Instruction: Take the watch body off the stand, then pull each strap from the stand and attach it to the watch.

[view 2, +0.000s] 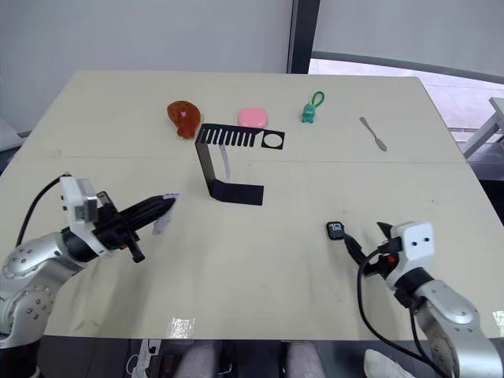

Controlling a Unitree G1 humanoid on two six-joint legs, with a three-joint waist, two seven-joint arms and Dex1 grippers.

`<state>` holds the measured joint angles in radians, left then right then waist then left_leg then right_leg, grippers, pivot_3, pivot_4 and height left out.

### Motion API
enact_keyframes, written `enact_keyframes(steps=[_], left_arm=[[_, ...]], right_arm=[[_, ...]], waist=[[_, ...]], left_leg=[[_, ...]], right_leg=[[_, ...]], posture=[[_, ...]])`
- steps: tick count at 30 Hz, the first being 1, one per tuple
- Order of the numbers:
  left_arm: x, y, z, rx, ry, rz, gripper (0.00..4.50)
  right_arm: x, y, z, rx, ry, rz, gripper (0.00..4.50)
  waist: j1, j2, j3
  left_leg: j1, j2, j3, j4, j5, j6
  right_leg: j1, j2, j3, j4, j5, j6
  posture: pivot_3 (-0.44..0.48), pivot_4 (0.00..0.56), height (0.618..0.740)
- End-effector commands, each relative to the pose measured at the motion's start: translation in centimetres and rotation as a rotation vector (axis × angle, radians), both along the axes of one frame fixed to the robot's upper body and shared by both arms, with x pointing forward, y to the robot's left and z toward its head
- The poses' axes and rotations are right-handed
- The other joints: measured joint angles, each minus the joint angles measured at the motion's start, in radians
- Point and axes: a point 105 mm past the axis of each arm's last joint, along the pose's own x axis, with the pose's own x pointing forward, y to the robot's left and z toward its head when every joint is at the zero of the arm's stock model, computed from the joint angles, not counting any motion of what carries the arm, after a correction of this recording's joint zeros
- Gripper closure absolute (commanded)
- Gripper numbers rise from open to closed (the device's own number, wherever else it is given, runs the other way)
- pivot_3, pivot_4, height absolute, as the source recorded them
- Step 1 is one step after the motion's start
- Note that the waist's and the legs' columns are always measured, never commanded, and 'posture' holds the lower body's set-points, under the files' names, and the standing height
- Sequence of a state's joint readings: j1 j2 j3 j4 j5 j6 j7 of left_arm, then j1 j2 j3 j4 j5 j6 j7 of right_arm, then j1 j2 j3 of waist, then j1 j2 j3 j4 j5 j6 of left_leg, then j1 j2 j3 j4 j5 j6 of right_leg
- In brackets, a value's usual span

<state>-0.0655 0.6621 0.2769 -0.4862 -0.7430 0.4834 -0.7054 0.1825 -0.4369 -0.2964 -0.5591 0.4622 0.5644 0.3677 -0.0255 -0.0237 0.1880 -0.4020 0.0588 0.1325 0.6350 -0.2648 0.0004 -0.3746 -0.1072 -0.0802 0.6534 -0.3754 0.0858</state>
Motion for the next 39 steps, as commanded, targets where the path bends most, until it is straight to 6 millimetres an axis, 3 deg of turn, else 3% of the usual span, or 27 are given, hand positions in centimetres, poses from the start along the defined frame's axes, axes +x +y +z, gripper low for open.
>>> enact_keyframes(steps=[1, 7, 16, 39], left_arm=[[-1.2, -2.3, 1.0, -0.01, -0.02, -0.127, 4.5], [-2.1, -4.3, 0.8, 0.005, 0.004, -0.246, 4.5], [-2.6, -5.7, 0.7, 0.024, 0.006, -0.314, 4.5], [-3.2, -5.0, 0.3, 0.085, 0.01, -0.324, 4.5]], right_arm=[[0.0, 1.8, 0.8, 0.011, -0.013, -0.011, 0.03], [0.8, 2.5, -0.4, -0.069, 0.021, -0.063, 0.03], [1.9, 3.1, -1.7, -0.074, 0.104, -0.106, 0.03], [2.7, 2.3, -4.1, -0.099, 0.179, -0.106, 0.03]], waist=[[0.0, 0.0, 0.0], [-0.003, 0.0, 0.0], [-0.001, 0.0, 0.0], [-0.003, -0.004, -0.004]], left_leg=[[0.0, 0.0, 0.0, 0.0, 0.0, 0.0], [0.0, 0.0, 0.001, 0.0, 0.0, 0.0], [0.0, 0.003, 0.001, 0.001, 0.001, -0.002], [0.002, 0.004, 0.003, 0.001, 0.001, -0.002]], right_leg=[[0.0, 0.0, 0.0, 0.0, 0.0, 0.0], [-0.001, 0.003, 0.003, 0.0, 0.0, 0.0], [-0.001, 0.008, 0.01, 0.0, 0.0, 0.0], [-0.001, 0.011, 0.016, 0.001, 0.0, 0.0]], posture=[[0.0, 0.15, 0.74], [0.0, 0.15, 0.74], [0.0, 0.15, 0.74], [0.0, 0.15, 0.74]])
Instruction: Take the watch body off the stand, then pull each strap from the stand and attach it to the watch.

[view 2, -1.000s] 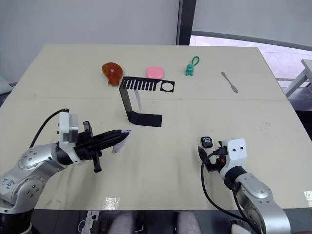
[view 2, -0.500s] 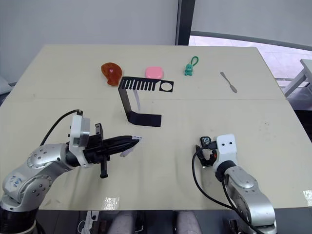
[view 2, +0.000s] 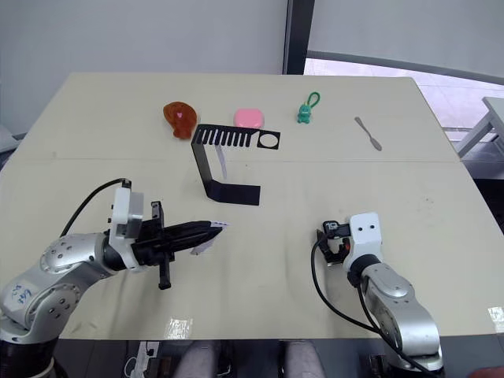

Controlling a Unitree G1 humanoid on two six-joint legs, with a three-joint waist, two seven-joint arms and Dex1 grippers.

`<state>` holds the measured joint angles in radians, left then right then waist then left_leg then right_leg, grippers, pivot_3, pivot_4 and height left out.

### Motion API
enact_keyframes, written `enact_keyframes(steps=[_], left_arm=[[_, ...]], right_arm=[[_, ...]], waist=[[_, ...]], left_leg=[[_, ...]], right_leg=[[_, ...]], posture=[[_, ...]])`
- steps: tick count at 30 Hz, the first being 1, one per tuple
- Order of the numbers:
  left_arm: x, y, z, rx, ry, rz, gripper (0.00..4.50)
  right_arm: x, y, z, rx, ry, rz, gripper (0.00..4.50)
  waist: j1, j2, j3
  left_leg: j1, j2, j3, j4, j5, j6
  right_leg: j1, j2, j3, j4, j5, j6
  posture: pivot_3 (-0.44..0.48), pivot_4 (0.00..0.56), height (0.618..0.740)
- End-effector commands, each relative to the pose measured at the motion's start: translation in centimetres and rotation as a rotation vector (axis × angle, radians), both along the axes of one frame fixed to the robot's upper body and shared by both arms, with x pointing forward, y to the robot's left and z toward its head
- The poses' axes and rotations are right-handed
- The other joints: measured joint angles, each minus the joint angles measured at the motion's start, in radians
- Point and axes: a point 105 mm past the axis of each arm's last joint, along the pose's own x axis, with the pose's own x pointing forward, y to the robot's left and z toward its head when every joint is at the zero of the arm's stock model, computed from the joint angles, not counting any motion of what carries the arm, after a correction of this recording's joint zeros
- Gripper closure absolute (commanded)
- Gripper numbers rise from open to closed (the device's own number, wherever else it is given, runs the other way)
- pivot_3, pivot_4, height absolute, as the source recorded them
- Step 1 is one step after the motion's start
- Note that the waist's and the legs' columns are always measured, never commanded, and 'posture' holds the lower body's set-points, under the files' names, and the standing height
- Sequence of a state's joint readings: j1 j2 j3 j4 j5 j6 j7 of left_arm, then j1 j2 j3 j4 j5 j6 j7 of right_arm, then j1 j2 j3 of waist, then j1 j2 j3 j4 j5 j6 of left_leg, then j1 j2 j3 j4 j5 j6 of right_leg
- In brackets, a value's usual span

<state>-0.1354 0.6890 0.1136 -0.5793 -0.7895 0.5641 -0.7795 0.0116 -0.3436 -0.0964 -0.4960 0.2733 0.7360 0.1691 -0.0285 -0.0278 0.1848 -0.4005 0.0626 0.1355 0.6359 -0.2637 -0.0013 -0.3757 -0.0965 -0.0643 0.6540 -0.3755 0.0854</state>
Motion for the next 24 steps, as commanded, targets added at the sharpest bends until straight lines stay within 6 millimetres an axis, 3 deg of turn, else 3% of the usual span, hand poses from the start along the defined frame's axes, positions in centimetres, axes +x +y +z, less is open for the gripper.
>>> enact_keyframes(steps=[1, 7, 18, 21, 24], left_arm=[[-1.0, 0.2, 0.6, 0.038, -0.049, -0.039, 4.5], [-1.0, 1.3, 0.0, 0.183, -0.1, -0.067, 4.5], [-0.4, 1.3, 1.0, 0.182, -0.125, -0.077, 4.5], [-0.4, 1.3, 0.9, 0.178, -0.123, -0.08, 4.5], [-0.4, 1.3, 0.9, 0.177, -0.12, -0.08, 4.5]], right_arm=[[-0.6, -0.7, -1.7, -0.018, 0.065, -0.008, 0.03], [-0.8, -0.4, -2.1, -0.008, 0.079, 0.005, 0.03], [-0.9, -0.3, -2.9, -0.003, 0.093, 0.004, 0.03], [-0.9, -0.3, -3.0, -0.01, 0.095, 0.006, 0.82], [-0.9, -0.4, -3.3, -0.004, 0.104, 0.005, 2.22]], waist=[[0.0, 0.0, 0.0], [0.001, -0.002, -0.002], [0.0, -0.002, -0.002], [0.001, -0.003, -0.003], [0.001, -0.004, -0.003]], left_leg=[[0.0, 0.0, 0.0, 0.0, 0.0, 0.0], [0.0, 0.0, 0.0, 0.0, 0.0, 0.0], [0.0, 0.0, 0.0, -0.001, 0.0, 0.0], [0.001, 0.0, 0.0, 0.0, 0.0, 0.0], [0.001, 0.0, 0.0, 0.0, 0.0, 0.0]], right_leg=[[0.0, 0.0, 0.0, 0.0, 0.0, 0.0], [0.0, 0.0, 0.0, 0.0, 0.0, 0.0], [0.0, 0.0, 0.001, 0.0, 0.0, 0.0], [0.0, 0.0, 0.001, 0.0, 0.0, 0.0], [0.0, 0.0, 0.001, 0.0, 0.0, 0.0]], posture=[[0.0, 0.15, 0.74], [0.0, 0.15, 0.74], [0.0, 0.15, 0.74], [0.0, 0.15, 0.74], [0.0, 0.15, 0.74]])
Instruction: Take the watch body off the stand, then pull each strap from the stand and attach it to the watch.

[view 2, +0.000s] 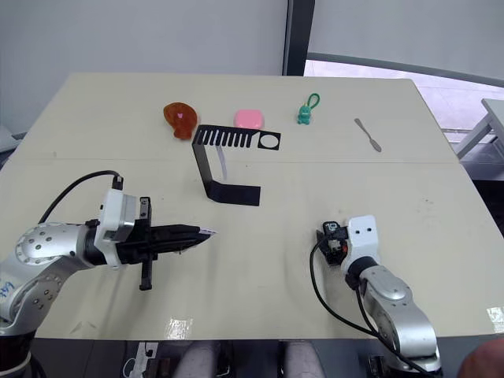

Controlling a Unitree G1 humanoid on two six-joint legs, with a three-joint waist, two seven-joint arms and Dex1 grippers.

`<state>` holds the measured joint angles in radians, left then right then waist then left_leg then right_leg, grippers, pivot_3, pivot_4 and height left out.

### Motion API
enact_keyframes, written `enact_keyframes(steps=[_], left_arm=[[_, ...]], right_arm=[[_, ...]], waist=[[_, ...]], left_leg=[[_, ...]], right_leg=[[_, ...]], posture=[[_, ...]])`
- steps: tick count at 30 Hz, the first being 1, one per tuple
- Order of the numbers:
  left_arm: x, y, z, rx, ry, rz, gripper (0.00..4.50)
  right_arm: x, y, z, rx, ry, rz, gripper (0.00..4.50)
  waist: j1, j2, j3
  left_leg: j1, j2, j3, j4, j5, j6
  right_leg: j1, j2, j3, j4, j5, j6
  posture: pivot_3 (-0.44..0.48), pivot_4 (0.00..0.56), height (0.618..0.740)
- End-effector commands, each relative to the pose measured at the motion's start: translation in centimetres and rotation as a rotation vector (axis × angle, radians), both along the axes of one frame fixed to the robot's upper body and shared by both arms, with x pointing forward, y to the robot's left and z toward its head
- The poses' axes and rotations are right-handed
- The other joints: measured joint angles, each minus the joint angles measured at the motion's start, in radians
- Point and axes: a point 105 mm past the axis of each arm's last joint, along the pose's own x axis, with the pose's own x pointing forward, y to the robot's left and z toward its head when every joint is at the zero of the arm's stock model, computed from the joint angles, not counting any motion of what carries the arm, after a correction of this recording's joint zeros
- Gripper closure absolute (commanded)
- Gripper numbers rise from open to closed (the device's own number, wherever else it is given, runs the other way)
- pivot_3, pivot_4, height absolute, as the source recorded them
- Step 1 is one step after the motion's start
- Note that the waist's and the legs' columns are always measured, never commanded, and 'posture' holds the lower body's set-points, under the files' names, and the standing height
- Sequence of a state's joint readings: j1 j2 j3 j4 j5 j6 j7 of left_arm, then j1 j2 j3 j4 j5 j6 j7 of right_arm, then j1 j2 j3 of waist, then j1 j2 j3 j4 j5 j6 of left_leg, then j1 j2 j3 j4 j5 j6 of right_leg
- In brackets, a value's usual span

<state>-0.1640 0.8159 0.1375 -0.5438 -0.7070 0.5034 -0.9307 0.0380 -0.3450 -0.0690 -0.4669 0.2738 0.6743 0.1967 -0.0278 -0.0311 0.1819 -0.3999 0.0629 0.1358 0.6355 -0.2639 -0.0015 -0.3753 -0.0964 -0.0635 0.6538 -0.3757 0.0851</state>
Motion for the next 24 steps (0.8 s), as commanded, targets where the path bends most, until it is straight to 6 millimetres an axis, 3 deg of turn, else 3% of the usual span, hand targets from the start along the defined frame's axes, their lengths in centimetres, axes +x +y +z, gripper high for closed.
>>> enact_keyframes(steps=[1, 2, 18, 24], left_arm=[[-0.3, -0.3, 0.5, -0.002, -0.028, -0.022, 4.5], [-0.3, -0.3, 0.5, -0.002, -0.027, -0.022, 4.5], [-0.2, -0.1, 0.5, -0.008, -0.025, -0.012, 4.5], [-0.3, 0.0, 0.4, -0.008, -0.015, -0.013, 4.5]], right_arm=[[-0.7, -1.0, -2.6, -0.014, 0.105, -0.036, 2.66], [-0.7, -1.0, -2.7, -0.01, 0.11, -0.037, 2.94], [-0.6, -1.1, -2.8, 0.04, 0.137, -0.013, 2.93], [-0.1, -1.5, -1.7, -0.031, 0.069, 0.035, 0.07]], waist=[[0.0, -0.002, -0.002], [0.0, -0.003, -0.002], [0.0, -0.008, -0.006], [0.002, -0.008, -0.007]], left_leg=[[0.0, 0.0, 0.0, 0.0, 0.0, 0.0], [0.0, 0.0, 0.0, 0.0, 0.0, 0.0], [0.0, 0.0, 0.0, 0.0, 0.0, 0.0], [0.0, 0.0, 0.0, 0.0, 0.0, 0.0]], right_leg=[[0.0, 0.0, 0.0, 0.0, 0.0, 0.0], [0.0, 0.0, 0.0, 0.0, 0.0, 0.0], [0.0, 0.0, 0.001, 0.0, 0.0, 0.0], [0.001, 0.0, 0.001, 0.0, 0.0, 0.0]], posture=[[0.0, 0.15, 0.74], [0.0, 0.15, 0.74], [0.0, 0.15, 0.74], [0.0, 0.15, 0.74]])
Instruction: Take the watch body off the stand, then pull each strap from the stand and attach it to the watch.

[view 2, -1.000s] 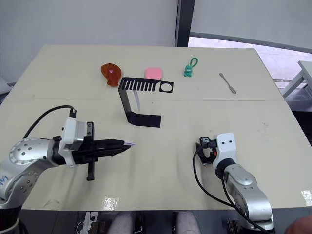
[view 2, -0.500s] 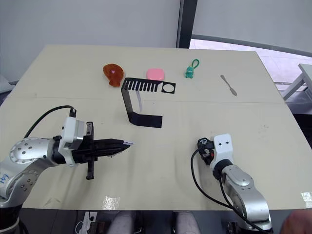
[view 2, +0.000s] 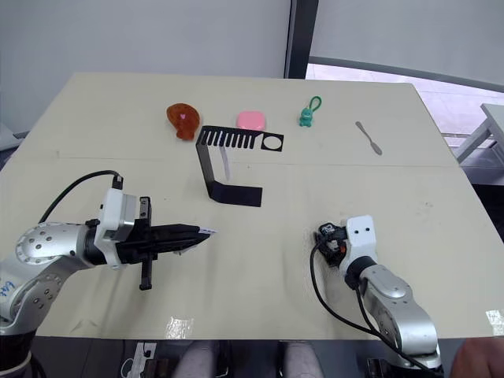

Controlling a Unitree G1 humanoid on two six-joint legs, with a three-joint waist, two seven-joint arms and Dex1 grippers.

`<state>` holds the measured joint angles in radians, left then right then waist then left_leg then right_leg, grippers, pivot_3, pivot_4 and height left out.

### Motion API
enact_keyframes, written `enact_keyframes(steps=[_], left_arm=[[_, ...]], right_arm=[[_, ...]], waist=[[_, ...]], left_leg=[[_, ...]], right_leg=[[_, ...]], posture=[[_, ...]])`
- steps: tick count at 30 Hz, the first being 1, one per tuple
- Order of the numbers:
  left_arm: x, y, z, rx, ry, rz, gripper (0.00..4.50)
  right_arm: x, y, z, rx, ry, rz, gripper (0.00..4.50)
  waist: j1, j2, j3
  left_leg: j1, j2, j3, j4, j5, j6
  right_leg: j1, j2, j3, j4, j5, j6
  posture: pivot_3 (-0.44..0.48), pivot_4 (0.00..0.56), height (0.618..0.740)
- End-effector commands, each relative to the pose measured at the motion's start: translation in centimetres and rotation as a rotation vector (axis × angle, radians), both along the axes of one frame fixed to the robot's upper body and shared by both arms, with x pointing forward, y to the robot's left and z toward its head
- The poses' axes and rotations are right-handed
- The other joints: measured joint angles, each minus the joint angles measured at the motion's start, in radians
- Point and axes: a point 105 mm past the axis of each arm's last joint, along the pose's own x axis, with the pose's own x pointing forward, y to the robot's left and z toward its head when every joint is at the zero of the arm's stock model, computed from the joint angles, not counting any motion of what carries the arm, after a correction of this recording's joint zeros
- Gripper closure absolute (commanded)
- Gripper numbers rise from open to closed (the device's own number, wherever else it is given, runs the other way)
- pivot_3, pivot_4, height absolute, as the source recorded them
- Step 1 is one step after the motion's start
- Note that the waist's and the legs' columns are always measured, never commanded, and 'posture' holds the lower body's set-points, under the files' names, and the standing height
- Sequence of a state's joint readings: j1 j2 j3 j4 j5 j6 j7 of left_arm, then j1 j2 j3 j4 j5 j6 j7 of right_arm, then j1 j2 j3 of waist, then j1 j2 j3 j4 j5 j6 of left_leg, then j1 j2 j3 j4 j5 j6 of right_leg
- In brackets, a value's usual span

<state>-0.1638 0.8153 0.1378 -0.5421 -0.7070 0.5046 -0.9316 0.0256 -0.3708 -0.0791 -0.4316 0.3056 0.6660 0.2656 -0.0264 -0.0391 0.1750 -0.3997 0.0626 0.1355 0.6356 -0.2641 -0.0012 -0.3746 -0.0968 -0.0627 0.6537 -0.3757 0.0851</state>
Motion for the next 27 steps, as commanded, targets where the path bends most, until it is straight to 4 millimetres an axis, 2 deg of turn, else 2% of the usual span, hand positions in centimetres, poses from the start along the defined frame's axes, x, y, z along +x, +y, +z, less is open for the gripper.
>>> enact_keyframes(steps=[1, 8, 16, 27], left_arm=[[-0.3, 0.0, 0.4, -0.006, -0.015, -0.013, 4.5], [-0.4, 0.2, 0.2, -0.006, -0.007, -0.01, 4.5], [-0.3, 0.1, 0.2, -0.008, -0.002, -0.02, 4.5], [-0.5, 0.1, 0.3, -0.006, -0.004, -0.013, 4.5]], right_arm=[[-0.2, -1.7, -1.2, -0.055, 0.038, -0.019, 0.07], [-0.5, -2.1, 0.0, -0.087, -0.024, 0.105, 0.07], [0.2, -3.7, -0.2, -0.147, -0.018, 0.236, 0.07], [0.9, -3.7, -0.7, -0.154, -0.017, 0.241, 0.07]], waist=[[0.001, 0.0, 0.0], [0.001, 0.0, 0.0], [0.0, 0.0, 0.0], [-0.001, 0.0, 0.0]], left_leg=[[0.0, 0.0, 0.0, 0.0, 0.0, 0.0], [0.0, 0.0, 0.0, 0.0, 0.0, 0.0], [0.0, 0.0, 0.0, 0.0, 0.0, 0.0], [0.001, 0.001, 0.001, 0.001, 0.0, 0.0]], right_leg=[[0.0, 0.0, 0.0, 0.0, 0.0, 0.0], [0.0, 0.0, 0.0, 0.0, 0.0, 0.0], [0.0, 0.0, 0.0, 0.0, 0.0, 0.0], [0.0, 0.0, 0.001, 0.0, 0.0, 0.0]], posture=[[0.0, 0.15, 0.74], [0.0, 0.15, 0.74], [0.0, 0.15, 0.74], [0.0, 0.15, 0.74]])
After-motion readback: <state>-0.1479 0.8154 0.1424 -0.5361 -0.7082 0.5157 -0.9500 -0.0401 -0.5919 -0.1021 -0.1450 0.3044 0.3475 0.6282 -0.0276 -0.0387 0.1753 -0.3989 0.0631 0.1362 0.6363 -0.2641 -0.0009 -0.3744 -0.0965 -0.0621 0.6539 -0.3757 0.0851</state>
